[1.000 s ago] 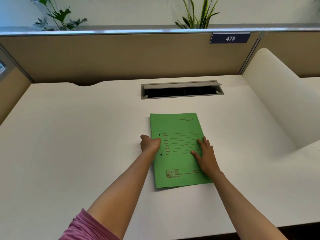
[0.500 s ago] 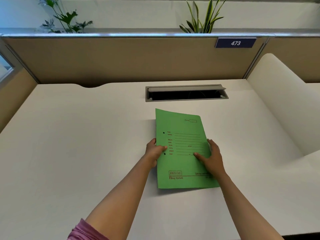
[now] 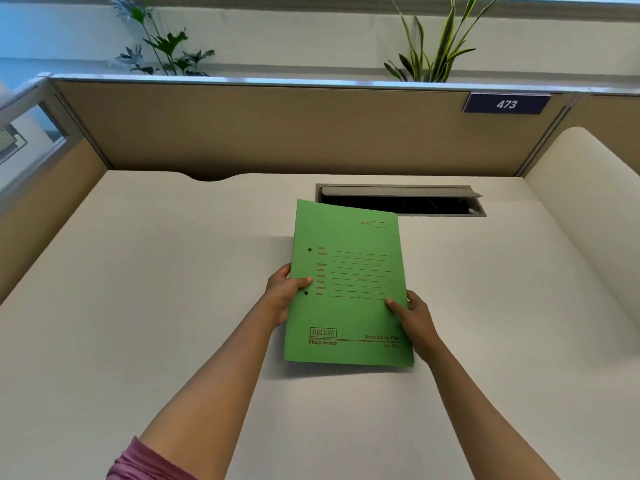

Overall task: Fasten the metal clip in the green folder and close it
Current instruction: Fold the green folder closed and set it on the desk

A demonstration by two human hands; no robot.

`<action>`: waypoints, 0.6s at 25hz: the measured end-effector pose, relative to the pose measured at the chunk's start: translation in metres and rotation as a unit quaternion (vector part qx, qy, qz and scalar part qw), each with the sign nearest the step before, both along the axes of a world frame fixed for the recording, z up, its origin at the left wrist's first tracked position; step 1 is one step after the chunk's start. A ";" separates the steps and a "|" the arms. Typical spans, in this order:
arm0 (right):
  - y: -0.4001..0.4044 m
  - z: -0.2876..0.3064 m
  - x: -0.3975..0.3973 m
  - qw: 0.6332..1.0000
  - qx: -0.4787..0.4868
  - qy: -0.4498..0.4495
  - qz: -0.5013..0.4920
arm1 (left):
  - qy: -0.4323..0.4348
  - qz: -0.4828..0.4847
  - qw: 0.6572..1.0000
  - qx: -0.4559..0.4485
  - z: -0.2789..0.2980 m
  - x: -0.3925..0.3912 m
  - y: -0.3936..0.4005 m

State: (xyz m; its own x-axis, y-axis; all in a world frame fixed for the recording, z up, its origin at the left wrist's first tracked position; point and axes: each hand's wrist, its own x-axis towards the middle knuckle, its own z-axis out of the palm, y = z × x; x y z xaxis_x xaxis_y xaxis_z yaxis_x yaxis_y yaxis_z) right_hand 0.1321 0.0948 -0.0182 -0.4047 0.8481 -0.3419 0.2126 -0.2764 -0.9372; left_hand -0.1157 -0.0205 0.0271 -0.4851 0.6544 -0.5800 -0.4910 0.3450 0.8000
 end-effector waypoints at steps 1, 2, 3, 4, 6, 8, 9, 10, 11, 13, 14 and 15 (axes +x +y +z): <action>-0.002 0.001 -0.012 1.000 0.007 0.000 -0.002 | 0.006 0.014 1.000 -0.002 -0.001 -0.009 -0.004; -0.003 0.002 -0.025 1.000 0.018 -0.005 -0.003 | 0.014 0.028 0.999 -0.006 -0.002 -0.019 -0.008; -0.005 0.002 -0.038 0.999 0.029 -0.013 -0.003 | 0.025 0.042 0.999 -0.012 -0.004 -0.027 -0.011; -0.007 0.003 -0.050 0.999 0.042 -0.023 -0.003 | 0.037 0.057 0.998 -0.020 -0.005 -0.035 -0.013; -0.011 0.003 -0.078 0.997 0.070 -0.044 0.006 | 0.071 0.088 0.993 -0.042 -0.008 -0.053 -0.018; -0.017 0.004 -0.105 0.993 0.099 -0.060 0.009 | 0.115 0.113 0.984 -0.073 -0.010 -0.069 -0.021; -0.020 0.004 -0.119 0.992 0.109 -0.062 0.010 | 0.131 0.128 0.979 -0.087 -0.011 -0.078 -0.022; -0.024 0.004 -0.132 0.991 0.116 -0.061 0.011 | 0.139 0.147 0.974 -0.099 -0.012 -0.087 -0.022; -0.028 0.003 -0.145 0.991 0.120 -0.057 0.011 | 0.140 0.167 0.970 -0.106 -0.013 -0.096 -0.021; -0.036 0.004 -0.167 0.991 0.119 -0.053 0.008 | 0.144 0.196 0.963 -0.120 -0.014 -0.110 -0.020; -0.039 0.004 -0.179 0.992 0.115 -0.054 0.005 | 0.157 0.202 0.957 -0.136 -0.015 -0.118 -0.019; -0.041 0.004 -0.190 0.992 0.109 -0.058 0.003 | 0.176 0.206 0.950 -0.155 -0.017 -0.125 -0.018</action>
State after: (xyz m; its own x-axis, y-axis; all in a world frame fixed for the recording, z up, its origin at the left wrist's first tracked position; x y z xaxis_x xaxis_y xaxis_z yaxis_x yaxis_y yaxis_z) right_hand -0.0575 0.0534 -0.0144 -0.3792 0.9043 -0.1961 0.3246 -0.0684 -0.9434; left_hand -0.2409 -0.0384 0.0105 -0.8629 0.1912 -0.4678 -0.3558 0.4274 0.8311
